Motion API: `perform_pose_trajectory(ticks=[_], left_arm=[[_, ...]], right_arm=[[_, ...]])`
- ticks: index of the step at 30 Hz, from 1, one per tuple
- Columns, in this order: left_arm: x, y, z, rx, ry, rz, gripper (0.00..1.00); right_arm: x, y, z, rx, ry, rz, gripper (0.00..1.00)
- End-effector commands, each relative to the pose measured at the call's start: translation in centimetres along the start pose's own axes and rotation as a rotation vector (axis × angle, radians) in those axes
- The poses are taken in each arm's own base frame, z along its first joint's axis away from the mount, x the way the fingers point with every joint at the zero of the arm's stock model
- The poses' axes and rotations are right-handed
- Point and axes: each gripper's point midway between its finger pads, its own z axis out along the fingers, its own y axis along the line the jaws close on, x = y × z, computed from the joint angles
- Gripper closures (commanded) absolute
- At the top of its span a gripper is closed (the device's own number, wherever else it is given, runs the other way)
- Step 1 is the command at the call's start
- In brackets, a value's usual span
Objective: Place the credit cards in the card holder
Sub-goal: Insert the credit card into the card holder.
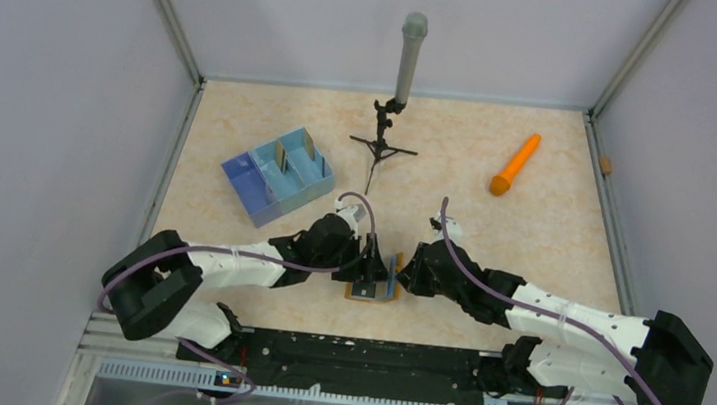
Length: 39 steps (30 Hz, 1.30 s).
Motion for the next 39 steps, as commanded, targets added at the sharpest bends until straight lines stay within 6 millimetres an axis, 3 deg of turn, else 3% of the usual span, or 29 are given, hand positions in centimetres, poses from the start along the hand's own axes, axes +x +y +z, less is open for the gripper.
perform_pose_trajectory(ticks=[1, 8, 14, 19, 27, 39], left_arm=[[-0.8, -0.2, -0.8, -0.011, -0.044, 0.029, 0.19], [-0.9, 0.0, -1.3, -0.027, -0.054, 0.035, 0.18], [-1.1, 1.4, -2.0, -0.112, -0.064, 0.032, 0.18], [-1.4, 0.2, -2.4, -0.056, -0.075, 0.06, 0.15], [-2.4, -2.8, -1.6, 0.065, -0.085, 0.076, 0.14], [-2.1, -2.5, 0.0, 0.061, -0.062, 0.065, 0.15]], right_arm=[[-1.2, 1.2, -0.4, -0.029, -0.043, 0.014, 1.0], [-0.9, 0.5, -0.1, 0.006, -0.032, 0.012, 1.0], [-0.6, -0.4, 0.1, 0.049, -0.026, 0.011, 1.0], [-0.5, -0.2, 0.3, 0.042, -0.023, 0.01, 1.0], [-1.4, 1.9, -0.2, -0.059, -0.048, 0.0, 1.0], [-1.2, 2.0, -0.2, -0.071, -0.044, -0.001, 1.0]])
